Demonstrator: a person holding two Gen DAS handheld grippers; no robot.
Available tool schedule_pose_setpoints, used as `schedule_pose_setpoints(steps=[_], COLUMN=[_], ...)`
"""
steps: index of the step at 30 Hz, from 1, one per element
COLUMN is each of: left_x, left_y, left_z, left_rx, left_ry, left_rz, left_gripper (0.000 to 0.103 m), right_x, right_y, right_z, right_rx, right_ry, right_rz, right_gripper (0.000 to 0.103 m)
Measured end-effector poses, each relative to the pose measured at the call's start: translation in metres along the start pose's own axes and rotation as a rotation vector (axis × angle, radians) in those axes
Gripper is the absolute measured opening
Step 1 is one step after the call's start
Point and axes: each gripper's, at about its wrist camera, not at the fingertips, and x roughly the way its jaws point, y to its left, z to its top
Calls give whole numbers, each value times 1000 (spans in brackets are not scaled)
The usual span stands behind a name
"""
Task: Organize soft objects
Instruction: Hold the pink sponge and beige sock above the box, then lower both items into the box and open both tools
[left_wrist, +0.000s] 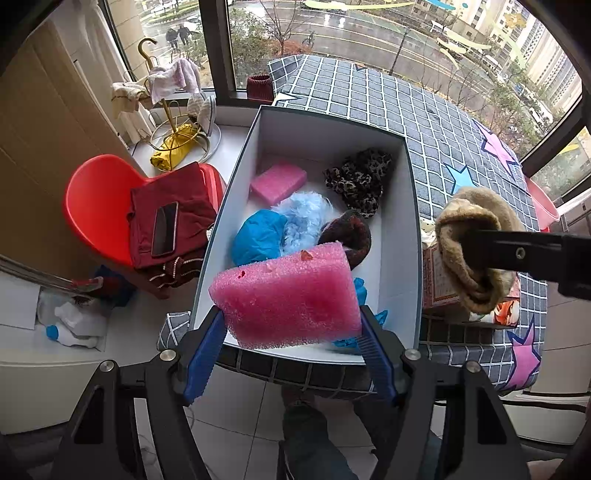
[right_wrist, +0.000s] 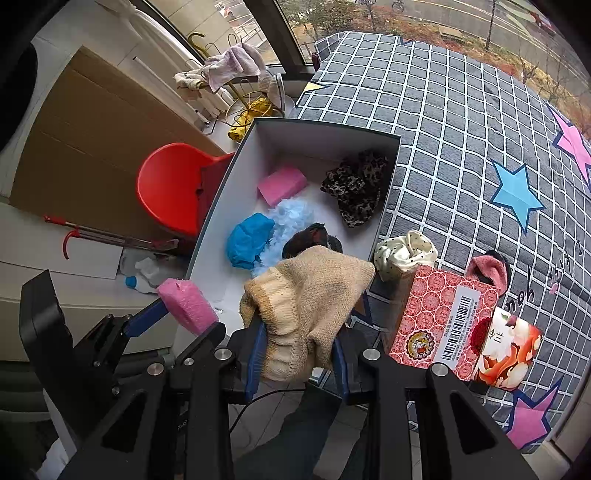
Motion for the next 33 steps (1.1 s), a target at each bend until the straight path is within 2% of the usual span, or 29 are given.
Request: schedule_pose_setpoints(steps=[25, 33], left_x=[24, 28], left_y=[-2, -3], left_z=[21, 24], left_rx=[14, 9], left_ry=[43, 49], left_rz=[34, 40], left_gripper=[74, 77], right_x=[26, 31], right_y=[0, 0], right_z=[34, 45], right_rx=[21, 14], right_ry=[18, 18], right_rz=[-2, -12], right_gripper=[33, 34])
